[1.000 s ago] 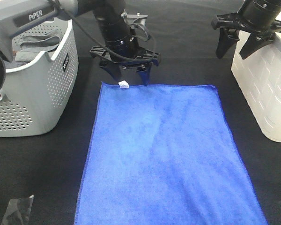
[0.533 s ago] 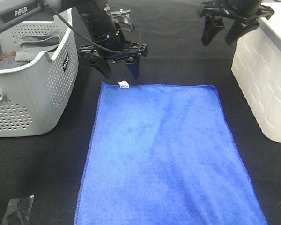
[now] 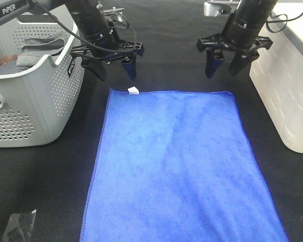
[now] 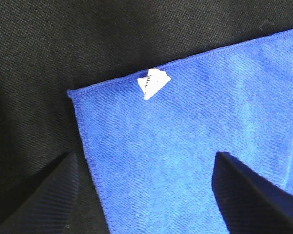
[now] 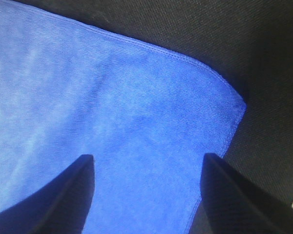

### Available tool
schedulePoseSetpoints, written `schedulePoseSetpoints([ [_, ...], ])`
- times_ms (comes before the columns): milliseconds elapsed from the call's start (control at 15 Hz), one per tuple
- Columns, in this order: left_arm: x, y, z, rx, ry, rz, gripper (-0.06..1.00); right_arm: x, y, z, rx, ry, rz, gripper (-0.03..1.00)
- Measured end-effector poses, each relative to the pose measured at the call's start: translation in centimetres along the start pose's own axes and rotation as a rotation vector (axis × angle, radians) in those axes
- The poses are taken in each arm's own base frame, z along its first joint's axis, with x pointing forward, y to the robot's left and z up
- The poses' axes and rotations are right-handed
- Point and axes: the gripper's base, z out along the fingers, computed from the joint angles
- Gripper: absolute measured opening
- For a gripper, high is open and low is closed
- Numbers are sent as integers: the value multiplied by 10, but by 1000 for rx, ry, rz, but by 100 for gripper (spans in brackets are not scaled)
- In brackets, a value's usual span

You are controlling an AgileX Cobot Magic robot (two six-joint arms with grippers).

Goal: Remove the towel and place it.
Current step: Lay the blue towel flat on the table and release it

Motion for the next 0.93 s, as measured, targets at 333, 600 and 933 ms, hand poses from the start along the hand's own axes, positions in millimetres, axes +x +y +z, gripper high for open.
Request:
schedulePoseSetpoints([
  [333,6,4,30,14,58,-18,73,0,-5,28,31,43,-6,64],
  [600,5,30,41,1,77,-65,73,3,-8,50,40,76,-9,64],
  [933,4,35,41,0,76,-77,73,3,-13,65,80,77,-18,64],
])
